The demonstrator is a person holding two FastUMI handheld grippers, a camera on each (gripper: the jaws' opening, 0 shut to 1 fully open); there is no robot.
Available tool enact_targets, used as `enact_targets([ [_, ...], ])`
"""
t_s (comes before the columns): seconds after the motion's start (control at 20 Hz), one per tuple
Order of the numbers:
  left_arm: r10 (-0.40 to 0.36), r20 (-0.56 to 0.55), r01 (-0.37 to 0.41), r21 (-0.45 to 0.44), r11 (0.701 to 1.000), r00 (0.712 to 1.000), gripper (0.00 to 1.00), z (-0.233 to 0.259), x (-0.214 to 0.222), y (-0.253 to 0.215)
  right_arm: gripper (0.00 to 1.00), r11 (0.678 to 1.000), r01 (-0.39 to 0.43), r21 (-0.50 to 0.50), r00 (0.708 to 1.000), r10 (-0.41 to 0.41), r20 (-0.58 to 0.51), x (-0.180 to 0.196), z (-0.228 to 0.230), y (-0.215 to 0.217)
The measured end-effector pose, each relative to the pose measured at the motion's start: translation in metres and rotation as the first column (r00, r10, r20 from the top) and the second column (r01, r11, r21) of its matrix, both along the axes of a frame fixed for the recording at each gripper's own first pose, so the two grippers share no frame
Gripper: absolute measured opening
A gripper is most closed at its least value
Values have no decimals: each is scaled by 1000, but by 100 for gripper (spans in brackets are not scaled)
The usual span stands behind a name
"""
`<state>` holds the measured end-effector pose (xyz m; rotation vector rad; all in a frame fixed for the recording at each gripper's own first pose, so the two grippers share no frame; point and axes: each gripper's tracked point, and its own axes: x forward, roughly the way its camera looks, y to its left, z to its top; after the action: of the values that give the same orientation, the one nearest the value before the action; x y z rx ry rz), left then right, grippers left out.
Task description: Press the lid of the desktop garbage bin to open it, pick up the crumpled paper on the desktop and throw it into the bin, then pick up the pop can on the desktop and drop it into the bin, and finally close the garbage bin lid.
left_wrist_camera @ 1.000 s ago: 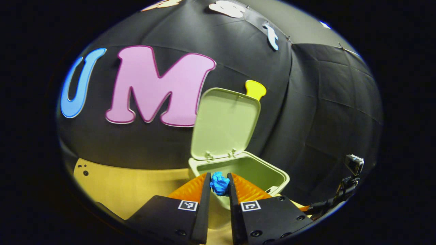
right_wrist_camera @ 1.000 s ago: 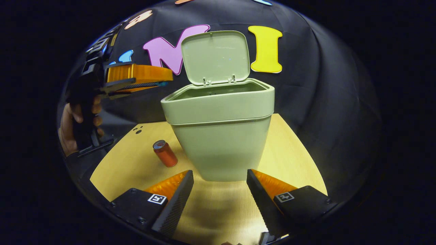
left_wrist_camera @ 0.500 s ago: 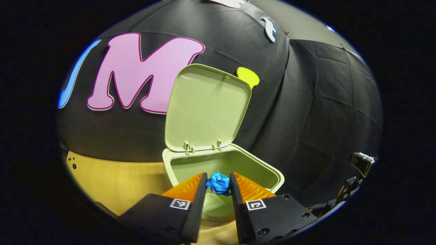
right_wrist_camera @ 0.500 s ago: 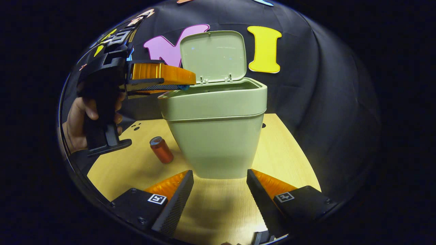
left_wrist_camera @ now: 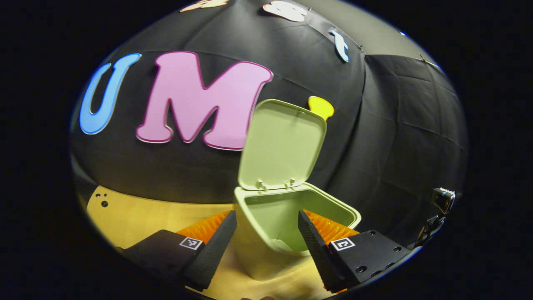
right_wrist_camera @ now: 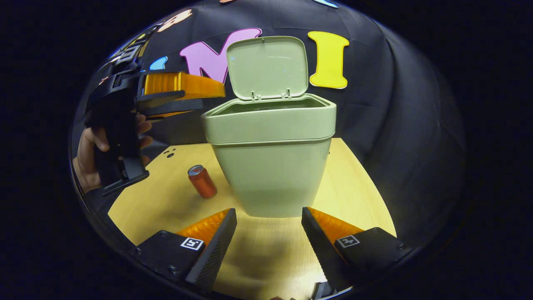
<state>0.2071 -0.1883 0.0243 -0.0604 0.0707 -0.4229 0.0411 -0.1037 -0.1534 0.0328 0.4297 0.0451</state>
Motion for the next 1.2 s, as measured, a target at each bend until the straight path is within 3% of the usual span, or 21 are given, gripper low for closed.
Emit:
enact_targets([
  [0.3,186,-31,-182,90,979,982,96,-40,-47,111,99,1000,-20,-16,1000,19,-18,-7,-7,27],
  [0.55,288,-51,-278,154,948,956,96,-69,-106,188,100,996,-73,-46,997,71,-35,-10,-16,69],
  [1.2,422,-211,-403,128,906,882,96,-168,-196,300,100,979,-166,-119,985,160,-60,41,-59,185],
])
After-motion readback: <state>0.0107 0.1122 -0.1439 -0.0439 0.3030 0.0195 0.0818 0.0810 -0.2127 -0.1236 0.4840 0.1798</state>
